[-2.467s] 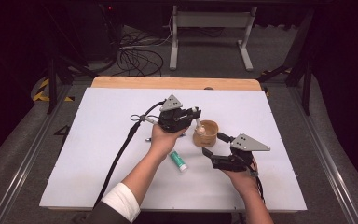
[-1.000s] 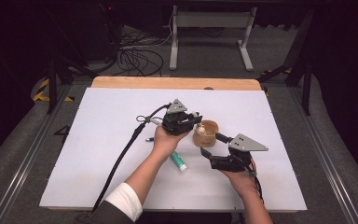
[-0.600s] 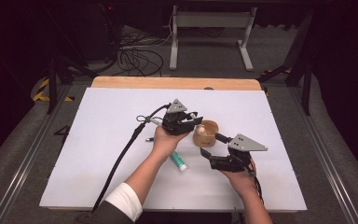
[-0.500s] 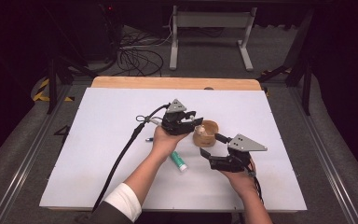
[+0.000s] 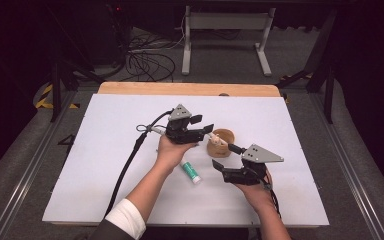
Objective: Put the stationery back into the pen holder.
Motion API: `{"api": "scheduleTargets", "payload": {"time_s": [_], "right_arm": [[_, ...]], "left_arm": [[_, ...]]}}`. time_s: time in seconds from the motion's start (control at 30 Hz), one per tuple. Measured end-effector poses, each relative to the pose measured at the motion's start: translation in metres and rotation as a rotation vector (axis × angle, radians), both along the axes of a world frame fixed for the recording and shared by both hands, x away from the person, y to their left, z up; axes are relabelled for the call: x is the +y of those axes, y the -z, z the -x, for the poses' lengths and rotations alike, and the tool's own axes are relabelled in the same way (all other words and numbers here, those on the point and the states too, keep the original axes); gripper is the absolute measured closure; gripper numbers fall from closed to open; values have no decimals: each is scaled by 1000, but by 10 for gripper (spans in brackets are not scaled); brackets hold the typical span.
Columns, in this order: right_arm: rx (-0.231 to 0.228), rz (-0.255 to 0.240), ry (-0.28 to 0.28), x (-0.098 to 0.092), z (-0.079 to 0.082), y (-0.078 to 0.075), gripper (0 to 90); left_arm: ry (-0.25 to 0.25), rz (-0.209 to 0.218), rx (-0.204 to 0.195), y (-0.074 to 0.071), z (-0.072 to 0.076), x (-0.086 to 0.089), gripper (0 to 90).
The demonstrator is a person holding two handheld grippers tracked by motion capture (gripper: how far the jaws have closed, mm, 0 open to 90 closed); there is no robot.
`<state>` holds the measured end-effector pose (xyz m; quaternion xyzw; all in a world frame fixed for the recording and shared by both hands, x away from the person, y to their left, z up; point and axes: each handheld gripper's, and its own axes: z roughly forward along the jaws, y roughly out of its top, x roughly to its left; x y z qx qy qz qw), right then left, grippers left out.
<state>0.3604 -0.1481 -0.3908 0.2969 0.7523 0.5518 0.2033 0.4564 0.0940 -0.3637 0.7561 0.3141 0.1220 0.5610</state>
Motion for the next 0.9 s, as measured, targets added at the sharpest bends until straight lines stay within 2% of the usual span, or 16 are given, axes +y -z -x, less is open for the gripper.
{"api": "scheduleTargets", "payload": {"time_s": [0.3, 0.53, 0.67, 0.8, 0.9], "right_arm": [[2, 2, -5, 3, 0, 1, 215], [6, 10, -4, 5, 1, 2, 215], [15, 23, 1, 8, 1, 2, 221], [35, 41, 11, 11, 1, 3, 225], [34, 42, 9, 13, 2, 4, 229]], "left_arm": [[11, 22, -38, -9, 10, 7, 317], [8, -9, -72, -12, 20, 17, 278], [1, -43, -95, -12, 24, 24, 264], [2, -31, -83, -11, 30, 30, 248], [-1, -44, -86, -11, 33, 35, 239]]}}
